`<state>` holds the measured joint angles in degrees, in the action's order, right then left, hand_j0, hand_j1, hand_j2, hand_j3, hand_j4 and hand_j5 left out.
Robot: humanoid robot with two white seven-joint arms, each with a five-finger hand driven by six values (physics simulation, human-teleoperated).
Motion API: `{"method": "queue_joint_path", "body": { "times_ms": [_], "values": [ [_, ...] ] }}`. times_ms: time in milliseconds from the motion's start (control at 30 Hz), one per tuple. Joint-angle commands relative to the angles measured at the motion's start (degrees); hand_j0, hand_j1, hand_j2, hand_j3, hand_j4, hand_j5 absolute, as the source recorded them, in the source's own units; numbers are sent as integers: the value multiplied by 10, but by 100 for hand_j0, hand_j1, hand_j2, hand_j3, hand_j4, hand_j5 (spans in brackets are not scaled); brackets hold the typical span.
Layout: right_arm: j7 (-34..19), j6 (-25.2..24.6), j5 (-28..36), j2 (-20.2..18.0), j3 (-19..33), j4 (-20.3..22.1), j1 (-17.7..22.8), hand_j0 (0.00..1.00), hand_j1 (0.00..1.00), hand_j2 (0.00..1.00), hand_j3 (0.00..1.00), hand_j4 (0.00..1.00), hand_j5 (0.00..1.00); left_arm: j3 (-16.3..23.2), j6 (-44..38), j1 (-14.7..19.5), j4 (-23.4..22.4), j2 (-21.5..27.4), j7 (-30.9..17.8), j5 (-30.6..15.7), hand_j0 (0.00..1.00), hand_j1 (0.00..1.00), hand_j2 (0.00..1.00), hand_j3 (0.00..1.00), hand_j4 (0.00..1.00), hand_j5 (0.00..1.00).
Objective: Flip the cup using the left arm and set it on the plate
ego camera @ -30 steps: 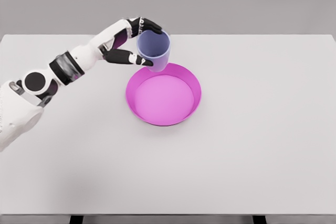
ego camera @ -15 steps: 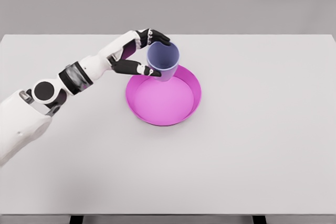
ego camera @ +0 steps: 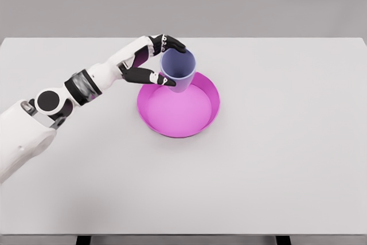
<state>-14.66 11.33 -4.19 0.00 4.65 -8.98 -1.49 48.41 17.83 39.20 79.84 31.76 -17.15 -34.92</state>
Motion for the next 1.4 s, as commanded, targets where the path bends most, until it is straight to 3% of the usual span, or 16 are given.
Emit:
{"method": "queue_joint_path", "body": {
  "times_ms": [0,333,1100,1267,1367],
  "values": [
    [0,0,0,0,0,0,0,100,100,100,100,100,100,1,-8,0,0,1,0,-14,66,66,66,66,66,66],
    [0,0,0,0,0,0,0,100,100,100,100,100,100,10,-27,-5,1,3,-1,-57,67,67,67,67,67,67],
    [0,0,0,0,0,0,0,100,100,100,100,100,100,11,-44,-25,-26,-22,0,-20,68,68,68,68,68,68],
    [0,0,0,0,0,0,0,100,100,100,100,100,100,10,-44,-25,-24,-22,1,-20,87,87,87,87,87,87],
    [0,0,0,0,0,0,0,100,100,100,100,100,100,10,-43,-25,-24,-22,0,-20,91,91,91,91,91,91]
  ]
}}
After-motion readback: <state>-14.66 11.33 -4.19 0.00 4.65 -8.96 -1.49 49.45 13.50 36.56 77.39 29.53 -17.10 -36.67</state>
